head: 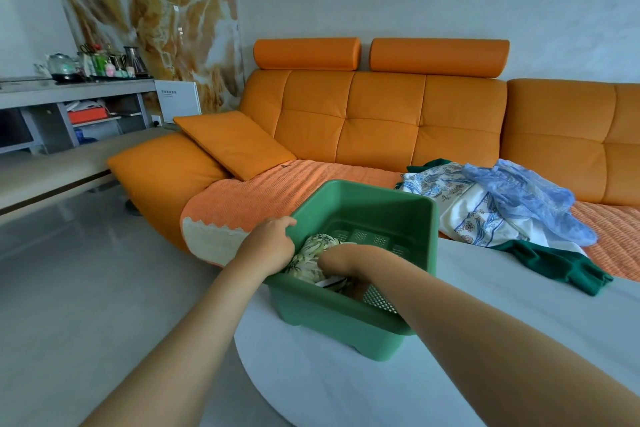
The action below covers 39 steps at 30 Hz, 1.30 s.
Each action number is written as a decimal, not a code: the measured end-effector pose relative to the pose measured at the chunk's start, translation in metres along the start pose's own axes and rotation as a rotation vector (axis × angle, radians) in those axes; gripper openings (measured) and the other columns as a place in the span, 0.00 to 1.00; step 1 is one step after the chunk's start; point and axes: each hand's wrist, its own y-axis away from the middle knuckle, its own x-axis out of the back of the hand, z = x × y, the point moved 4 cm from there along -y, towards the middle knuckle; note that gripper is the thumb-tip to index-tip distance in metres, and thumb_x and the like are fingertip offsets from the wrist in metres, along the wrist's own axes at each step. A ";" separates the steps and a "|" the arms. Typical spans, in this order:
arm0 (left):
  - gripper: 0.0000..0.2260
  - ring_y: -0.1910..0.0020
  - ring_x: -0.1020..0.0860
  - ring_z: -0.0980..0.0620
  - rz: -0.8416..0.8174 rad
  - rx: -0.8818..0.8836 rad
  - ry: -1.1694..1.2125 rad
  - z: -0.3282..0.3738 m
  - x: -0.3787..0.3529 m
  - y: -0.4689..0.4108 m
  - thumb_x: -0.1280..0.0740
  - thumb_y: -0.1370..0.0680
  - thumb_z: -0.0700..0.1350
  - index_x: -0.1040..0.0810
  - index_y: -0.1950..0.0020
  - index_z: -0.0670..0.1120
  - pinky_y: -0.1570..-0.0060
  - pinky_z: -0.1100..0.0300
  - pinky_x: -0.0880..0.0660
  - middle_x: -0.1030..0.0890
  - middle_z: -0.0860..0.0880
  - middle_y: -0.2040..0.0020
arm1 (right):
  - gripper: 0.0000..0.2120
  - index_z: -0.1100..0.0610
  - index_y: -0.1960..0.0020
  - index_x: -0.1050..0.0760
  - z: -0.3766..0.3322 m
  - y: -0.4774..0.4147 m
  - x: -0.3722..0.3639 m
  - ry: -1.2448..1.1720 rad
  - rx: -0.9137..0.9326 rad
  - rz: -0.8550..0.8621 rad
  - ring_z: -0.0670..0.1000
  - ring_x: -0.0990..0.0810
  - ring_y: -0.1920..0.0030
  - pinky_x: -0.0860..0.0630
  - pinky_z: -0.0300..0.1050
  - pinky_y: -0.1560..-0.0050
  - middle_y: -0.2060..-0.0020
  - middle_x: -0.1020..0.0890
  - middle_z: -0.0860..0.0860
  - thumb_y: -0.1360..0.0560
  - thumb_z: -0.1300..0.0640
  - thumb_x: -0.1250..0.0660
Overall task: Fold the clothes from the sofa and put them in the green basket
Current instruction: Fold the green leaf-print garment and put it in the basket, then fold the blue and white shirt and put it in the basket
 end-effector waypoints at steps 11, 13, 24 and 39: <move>0.24 0.27 0.33 0.47 -0.052 -0.059 -0.084 0.006 -0.007 -0.002 0.44 0.17 0.49 0.42 0.20 0.55 0.37 0.48 0.29 0.39 0.52 0.21 | 0.37 0.43 0.20 0.64 0.013 -0.014 -0.025 0.238 0.082 0.009 0.62 0.52 0.20 0.45 0.67 0.25 0.20 0.61 0.55 0.17 0.44 0.43; 0.23 0.25 0.36 0.47 -0.062 -0.068 -0.106 0.007 -0.008 -0.001 0.45 0.17 0.51 0.41 0.21 0.54 0.34 0.47 0.32 0.40 0.53 0.21 | 0.38 0.42 0.20 0.64 0.015 -0.017 -0.024 0.214 0.085 -0.006 0.62 0.55 0.20 0.48 0.67 0.25 0.20 0.62 0.54 0.19 0.40 0.43; 0.24 0.24 0.40 0.46 -0.085 -0.088 -0.233 0.014 -0.011 -0.001 0.47 0.16 0.52 0.43 0.20 0.53 0.33 0.45 0.33 0.42 0.51 0.20 | 0.37 0.45 0.19 0.55 0.016 -0.021 -0.019 0.059 0.159 0.014 0.60 0.51 0.20 0.46 0.65 0.25 0.20 0.52 0.56 0.23 0.42 0.43; 0.16 0.36 0.29 0.48 0.161 -0.438 -0.118 0.237 -0.038 -0.018 0.43 0.18 0.51 0.25 0.32 0.53 0.37 0.50 0.30 0.24 0.51 0.36 | 0.16 0.47 0.36 0.23 0.221 0.093 0.095 -0.181 0.000 0.743 0.53 0.22 0.41 0.24 0.51 0.42 0.38 0.21 0.49 0.21 0.52 0.42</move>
